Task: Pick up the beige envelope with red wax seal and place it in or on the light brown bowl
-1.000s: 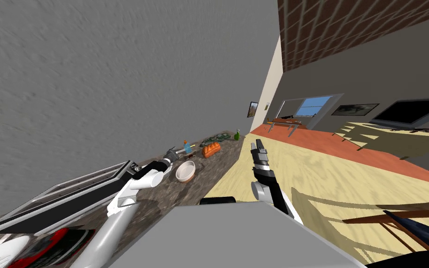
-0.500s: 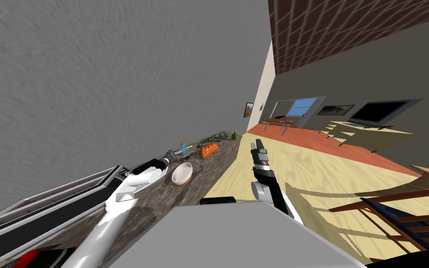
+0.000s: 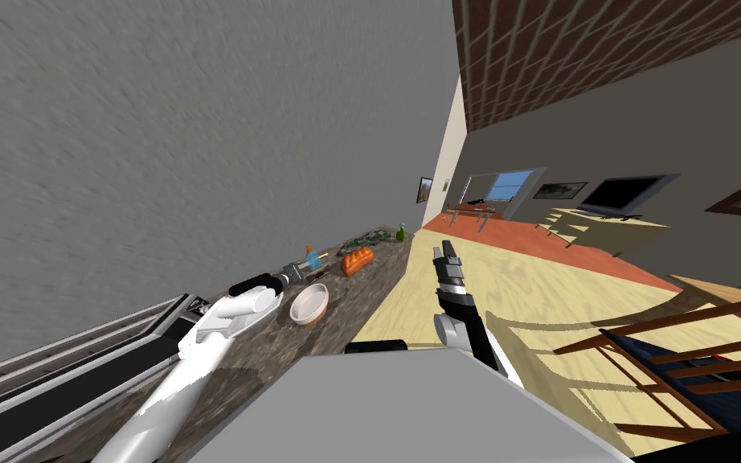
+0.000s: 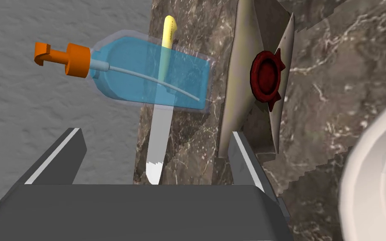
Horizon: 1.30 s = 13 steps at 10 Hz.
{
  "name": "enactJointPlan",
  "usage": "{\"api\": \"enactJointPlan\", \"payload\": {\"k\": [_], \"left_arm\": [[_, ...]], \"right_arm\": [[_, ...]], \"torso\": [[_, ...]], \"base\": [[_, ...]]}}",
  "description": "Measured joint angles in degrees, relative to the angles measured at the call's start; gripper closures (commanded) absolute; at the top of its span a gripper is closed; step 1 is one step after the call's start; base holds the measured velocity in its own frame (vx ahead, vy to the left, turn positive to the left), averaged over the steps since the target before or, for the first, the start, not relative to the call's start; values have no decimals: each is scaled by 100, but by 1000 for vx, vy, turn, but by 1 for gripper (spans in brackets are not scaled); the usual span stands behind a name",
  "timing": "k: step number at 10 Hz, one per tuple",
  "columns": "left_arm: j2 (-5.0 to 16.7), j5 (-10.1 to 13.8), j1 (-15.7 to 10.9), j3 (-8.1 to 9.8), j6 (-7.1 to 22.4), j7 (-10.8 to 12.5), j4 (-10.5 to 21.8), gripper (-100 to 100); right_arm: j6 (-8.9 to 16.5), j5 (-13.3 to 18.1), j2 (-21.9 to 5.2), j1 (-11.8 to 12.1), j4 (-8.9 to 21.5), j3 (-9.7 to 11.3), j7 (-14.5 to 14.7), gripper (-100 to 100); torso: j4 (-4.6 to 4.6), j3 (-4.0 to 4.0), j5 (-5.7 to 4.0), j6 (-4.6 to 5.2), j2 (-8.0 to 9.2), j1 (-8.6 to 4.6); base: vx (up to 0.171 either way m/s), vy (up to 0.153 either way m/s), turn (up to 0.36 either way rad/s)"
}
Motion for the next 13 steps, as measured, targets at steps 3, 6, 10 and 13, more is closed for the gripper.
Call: {"api": "enactJointPlan", "payload": {"k": [3,6,10,13], "left_arm": [[181,146,-78,52,457,102,198,-100],[409,343,-197,107,904,170,481,-100],[665,538,-312,158,1521,282,788,-100],[842,679,-378,183,1938,338,1050,-100]], "right_arm": [[0,0,0,0,0,0,0,0],[0,0,0,0,0,0,0,0],[0,0,0,1,0,-1,0,0],[0,0,0,1,0,-1,0,0]], "torso": [[0,0,0,0,0,-1],[0,-1,0,0,-2,-1],[-1,-2,0,-4,-2,-1],[-1,-2,0,-5,-3,-2]], "base": [[13,-14,-84],[18,-16,-79],[17,-12,-50],[21,-17,-73]]}}
